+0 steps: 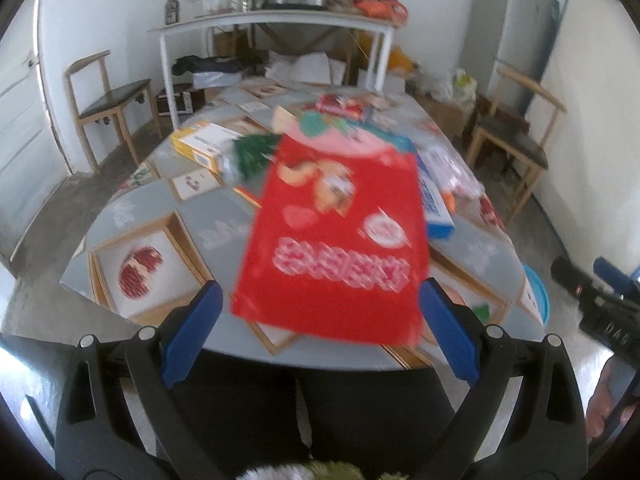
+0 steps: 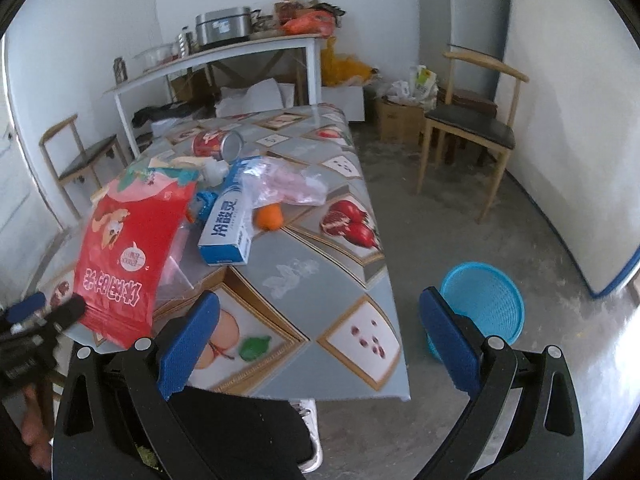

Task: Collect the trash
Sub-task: 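Move the left tool to the red snack bag and close on it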

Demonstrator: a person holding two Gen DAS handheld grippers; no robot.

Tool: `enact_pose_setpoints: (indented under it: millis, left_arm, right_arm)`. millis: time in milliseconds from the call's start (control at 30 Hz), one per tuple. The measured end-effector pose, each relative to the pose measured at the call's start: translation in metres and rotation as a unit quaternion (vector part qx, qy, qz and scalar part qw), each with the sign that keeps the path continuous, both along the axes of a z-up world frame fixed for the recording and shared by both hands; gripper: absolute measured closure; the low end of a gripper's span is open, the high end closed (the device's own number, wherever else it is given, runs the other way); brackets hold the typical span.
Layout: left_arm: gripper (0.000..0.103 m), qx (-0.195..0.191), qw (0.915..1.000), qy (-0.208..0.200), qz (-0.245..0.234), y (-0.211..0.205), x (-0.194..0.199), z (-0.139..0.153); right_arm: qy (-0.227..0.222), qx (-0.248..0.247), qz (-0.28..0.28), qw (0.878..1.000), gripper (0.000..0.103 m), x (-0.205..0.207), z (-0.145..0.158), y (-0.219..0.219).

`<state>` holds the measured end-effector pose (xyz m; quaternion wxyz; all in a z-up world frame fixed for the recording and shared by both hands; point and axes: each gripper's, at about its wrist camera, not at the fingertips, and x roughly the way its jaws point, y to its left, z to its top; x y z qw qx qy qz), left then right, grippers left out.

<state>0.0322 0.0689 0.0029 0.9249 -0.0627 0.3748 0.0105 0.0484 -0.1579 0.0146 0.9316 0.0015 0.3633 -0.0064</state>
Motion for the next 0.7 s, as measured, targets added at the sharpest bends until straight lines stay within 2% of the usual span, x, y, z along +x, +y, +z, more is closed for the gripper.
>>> enact_pose_setpoints:
  millis: [200, 267, 467, 567, 700]
  left_arm:
    - [0.009, -0.084, 0.9959, -0.031, 0.009, 0.048, 0.005, -0.002]
    - [0.009, -0.091, 0.9951, -0.035, 0.017, 0.059, 0.007, -0.004]
    - [0.009, -0.071, 0.994, -0.081, 0.016, 0.085, 0.013, -0.002]
    - [0.009, -0.088, 0.9916, -0.093, 0.016, 0.097, 0.016, -0.002]
    - [0.009, -0.131, 0.9874, -0.088, 0.008, 0.114, 0.025, -0.007]
  right_arm:
    - [0.0, -0.05, 0.059, 0.997, 0.006, 0.011, -0.005, 0.043]
    - [-0.007, -0.057, 0.077, 0.995, 0.006, 0.014, -0.005, 0.056]
    - [-0.022, -0.04, 0.105, 0.993, 0.006, 0.023, 0.001, 0.076]
    - [-0.017, -0.026, 0.108, 0.994, 0.006, 0.032, 0.003, 0.08]
    - [-0.007, -0.015, 0.107, 0.994, 0.006, 0.04, 0.003, 0.083]
